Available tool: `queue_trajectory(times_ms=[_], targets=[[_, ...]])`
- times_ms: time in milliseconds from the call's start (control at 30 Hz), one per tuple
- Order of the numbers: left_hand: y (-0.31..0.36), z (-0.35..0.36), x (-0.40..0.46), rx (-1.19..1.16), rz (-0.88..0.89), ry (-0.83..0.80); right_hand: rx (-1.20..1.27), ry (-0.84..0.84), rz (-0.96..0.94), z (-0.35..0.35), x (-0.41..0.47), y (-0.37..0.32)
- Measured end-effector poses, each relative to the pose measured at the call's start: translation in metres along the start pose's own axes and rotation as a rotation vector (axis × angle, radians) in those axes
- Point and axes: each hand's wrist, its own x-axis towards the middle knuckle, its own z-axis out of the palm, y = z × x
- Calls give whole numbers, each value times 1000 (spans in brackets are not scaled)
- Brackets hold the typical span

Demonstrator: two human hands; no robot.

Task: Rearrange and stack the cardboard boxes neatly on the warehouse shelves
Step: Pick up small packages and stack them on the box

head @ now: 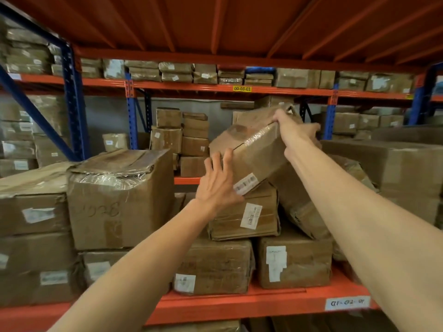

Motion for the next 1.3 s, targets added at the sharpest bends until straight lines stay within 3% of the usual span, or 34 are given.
queue_trajectory(times_ms=[100, 200, 400, 467, 600, 733, 867, 1000, 1133, 1300], targets=[[34, 12, 0, -281, -143, 2, -191, 9, -313, 4, -10, -31], [55, 23, 1, -509, -224, -148, -419, 19, -550, 11, -19, -32], [14, 0, -4, -598, -149, -498, -482, -98, -686, 11, -22, 4], [-4, -32, 18, -586, -106, -485, -424, -159, -722, 7, -28, 14], [-10, -95, 72, -173, 197, -181, -370, -214, -636, 2, -42, 56], [5, -139, 107, 360, 460, -20, -485, -155, -602, -8, -48, 101], [49, -151, 128, 916, 723, -45, -623, -187, -615, -19, -52, 123], [91, -133, 132, 1322, 918, -223, -659, -207, -618, -19, -60, 126], [78, -120, 124, 1352, 906, -303, -661, -195, -690, -15, -53, 115], [4, -157, 98, 1229, 667, -256, -824, -254, -995, 12, -50, 85]])
